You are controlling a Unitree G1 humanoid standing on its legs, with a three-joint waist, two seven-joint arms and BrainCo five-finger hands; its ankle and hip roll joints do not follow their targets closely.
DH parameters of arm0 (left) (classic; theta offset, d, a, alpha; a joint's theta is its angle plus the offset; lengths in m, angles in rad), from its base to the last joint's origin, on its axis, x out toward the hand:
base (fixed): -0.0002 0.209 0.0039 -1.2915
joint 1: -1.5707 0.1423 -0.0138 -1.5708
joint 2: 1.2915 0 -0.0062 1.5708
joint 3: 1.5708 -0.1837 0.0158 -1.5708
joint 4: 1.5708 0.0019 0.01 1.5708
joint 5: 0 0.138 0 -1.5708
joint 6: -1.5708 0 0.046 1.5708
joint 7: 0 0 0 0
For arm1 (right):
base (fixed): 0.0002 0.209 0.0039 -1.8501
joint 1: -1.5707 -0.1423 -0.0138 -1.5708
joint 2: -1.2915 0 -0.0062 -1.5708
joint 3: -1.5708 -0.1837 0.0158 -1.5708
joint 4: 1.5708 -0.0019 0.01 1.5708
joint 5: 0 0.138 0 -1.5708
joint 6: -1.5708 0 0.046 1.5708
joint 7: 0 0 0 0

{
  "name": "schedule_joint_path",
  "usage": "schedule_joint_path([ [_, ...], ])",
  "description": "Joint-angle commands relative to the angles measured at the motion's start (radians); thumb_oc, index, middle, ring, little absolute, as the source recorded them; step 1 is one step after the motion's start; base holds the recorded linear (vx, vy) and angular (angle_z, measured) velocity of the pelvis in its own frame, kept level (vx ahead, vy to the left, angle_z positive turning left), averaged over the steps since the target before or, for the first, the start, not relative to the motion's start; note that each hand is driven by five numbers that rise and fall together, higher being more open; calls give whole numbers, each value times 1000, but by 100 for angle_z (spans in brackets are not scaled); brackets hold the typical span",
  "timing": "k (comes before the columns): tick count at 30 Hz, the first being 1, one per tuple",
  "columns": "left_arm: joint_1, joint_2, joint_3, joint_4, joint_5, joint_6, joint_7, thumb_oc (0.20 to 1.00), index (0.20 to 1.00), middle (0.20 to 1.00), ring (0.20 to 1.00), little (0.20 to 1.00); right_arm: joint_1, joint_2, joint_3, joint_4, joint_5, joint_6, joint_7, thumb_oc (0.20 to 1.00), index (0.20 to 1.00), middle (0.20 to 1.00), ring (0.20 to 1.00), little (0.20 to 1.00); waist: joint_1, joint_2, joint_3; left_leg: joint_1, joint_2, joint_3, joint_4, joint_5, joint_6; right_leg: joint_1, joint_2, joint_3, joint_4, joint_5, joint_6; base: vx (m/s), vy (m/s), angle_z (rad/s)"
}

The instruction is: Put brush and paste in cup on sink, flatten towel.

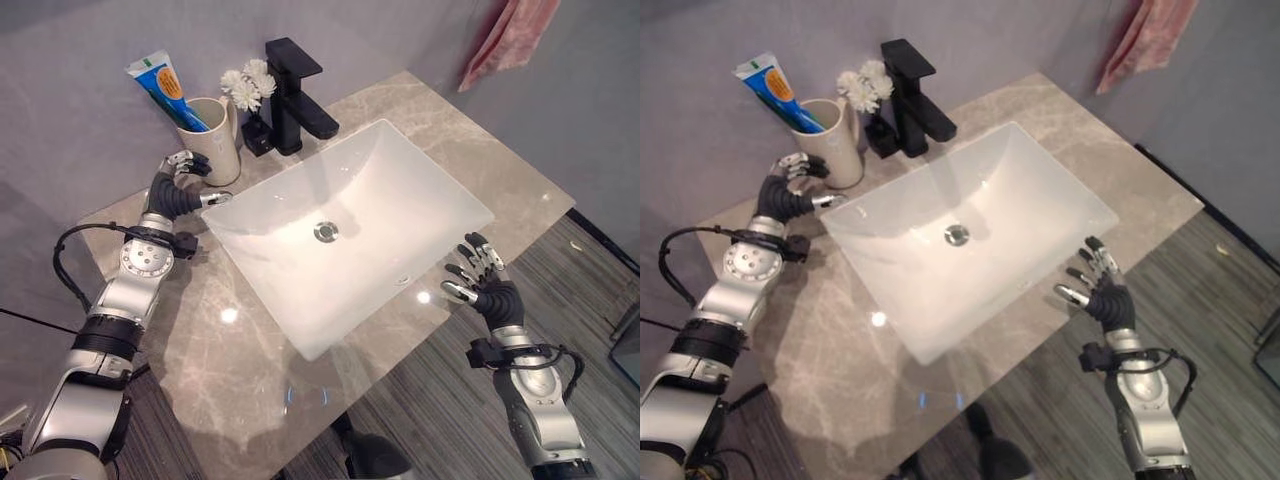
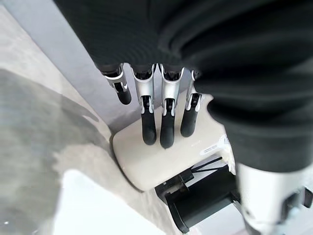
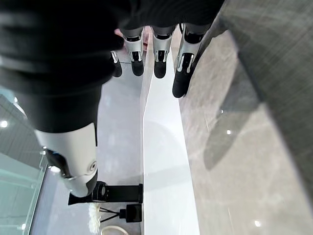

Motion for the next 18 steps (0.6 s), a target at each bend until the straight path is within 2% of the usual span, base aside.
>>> schedule_joint_path([
  [1,-7,0,41,-12,-4,-25,-3,1000,1000,1000,1000,1000,18,-25,-30,-32,10,-29,7,1000,1000,1000,1000,1000,15,-14,-64,78,10,-92,14,-154,-30,21,-67,-136,8,-101,71,-10,-4,7],
  [13,139,-49,102,-110,-23,-26,-8,1000,1000,1000,1000,1000,5,-8,-13,-30,2,-9,11,1000,1000,1000,1000,1000,55,-9,-92,95,4,-119,19,-153,-32,64,-76,-182,15,-114,66,-20,-12,14],
  [14,285,-111,147,-212,-48,-30,-24,1000,1000,1000,1000,1000,2,3,-10,-24,-2,5,12,1000,1000,1000,1000,1000,84,-3,-114,100,1,-145,34,-156,-33,91,-78,-214,30,-132,55,-73,-63,24],
  [18,346,-148,149,-254,-55,-29,-33,1000,1000,1000,1000,1000,-13,7,-10,-15,-1,9,3,1000,1000,1000,1000,1000,103,2,-122,97,0,-173,43,-152,-37,109,-77,-243,45,-148,46,-61,-54,39],
])
